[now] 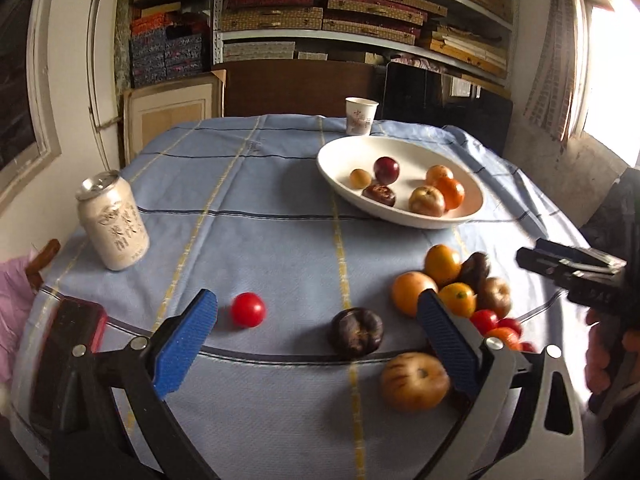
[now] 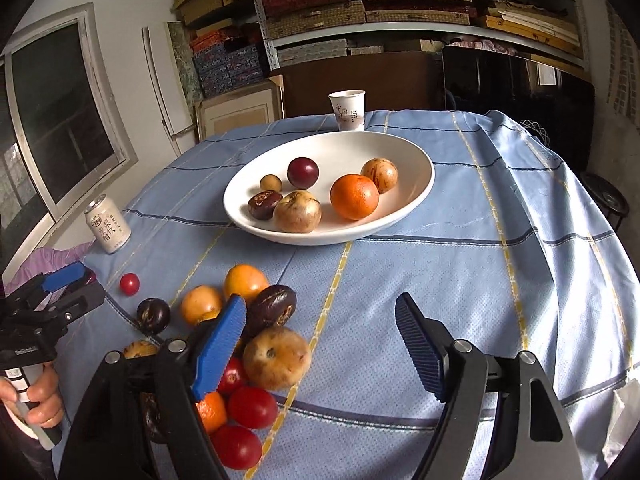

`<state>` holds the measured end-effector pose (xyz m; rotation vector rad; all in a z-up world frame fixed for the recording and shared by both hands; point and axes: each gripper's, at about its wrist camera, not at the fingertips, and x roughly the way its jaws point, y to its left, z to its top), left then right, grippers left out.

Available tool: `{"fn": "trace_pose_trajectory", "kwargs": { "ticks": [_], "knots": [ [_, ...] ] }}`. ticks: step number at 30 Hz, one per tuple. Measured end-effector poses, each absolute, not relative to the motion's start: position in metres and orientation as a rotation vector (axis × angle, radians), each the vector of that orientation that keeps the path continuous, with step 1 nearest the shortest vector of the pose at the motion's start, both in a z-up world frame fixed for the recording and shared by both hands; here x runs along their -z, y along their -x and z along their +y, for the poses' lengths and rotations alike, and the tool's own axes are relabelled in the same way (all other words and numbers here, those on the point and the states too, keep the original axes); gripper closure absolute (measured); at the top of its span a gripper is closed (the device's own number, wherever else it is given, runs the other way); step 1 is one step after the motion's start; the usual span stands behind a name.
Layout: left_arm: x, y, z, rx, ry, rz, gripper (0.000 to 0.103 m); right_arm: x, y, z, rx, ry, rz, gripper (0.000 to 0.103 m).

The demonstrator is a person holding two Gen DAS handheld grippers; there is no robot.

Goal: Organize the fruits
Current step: 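Move both grippers back toward the remaining fruit pile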

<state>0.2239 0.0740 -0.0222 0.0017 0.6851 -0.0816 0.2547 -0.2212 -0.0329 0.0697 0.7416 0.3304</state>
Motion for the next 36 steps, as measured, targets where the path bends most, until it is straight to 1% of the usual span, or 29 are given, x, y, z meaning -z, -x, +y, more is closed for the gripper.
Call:
{"fn": "trace_pose_trajectory", "kwargs": {
  "ticks": [3,10,14,16,18,21,22,27,29,36],
  "knots": [
    [0.023,-0.222,0.083,0.054,-0.036,0.676,0.005,0.038,-0.248,-0.225,-0.326,-0.089,0.749,0.025],
    [0.019,-0.221,0.118,0.012,0.069,0.68,0.005,0.049,-0.229,-0.232,-0.358,-0.156,0.786,0.025],
    [0.018,-0.221,0.122,-0.05,0.047,0.671,0.005,0.049,-0.208,-0.237,-0.47,-0.237,0.794,0.025],
    [0.019,-0.22,0.122,-0.07,0.035,0.671,0.005,0.05,-0.195,-0.233,-0.487,-0.212,0.812,0.025],
    [0.019,-0.22,0.123,-0.062,0.043,0.676,0.005,0.05,-0.184,-0.225,-0.485,-0.153,0.828,0.033],
    [0.019,-0.22,0.124,-0.029,0.068,0.687,0.005,0.047,-0.171,-0.209,-0.488,-0.053,0.828,0.04],
    [0.019,-0.219,0.124,-0.026,0.069,0.689,0.005,0.047,-0.169,-0.206,-0.485,-0.025,0.828,0.041],
    [0.019,-0.219,0.129,-0.039,0.09,0.691,0.005,0.053,-0.173,-0.192,-0.477,0.057,0.876,0.054],
    [0.02,-0.221,0.133,-0.042,0.114,0.703,0.005,0.057,-0.175,-0.191,-0.478,0.062,0.897,0.057],
    [0.022,-0.222,0.145,-0.062,0.168,0.717,0.005,0.059,-0.18,-0.189,-0.462,0.058,0.908,0.058]
  ]
}}
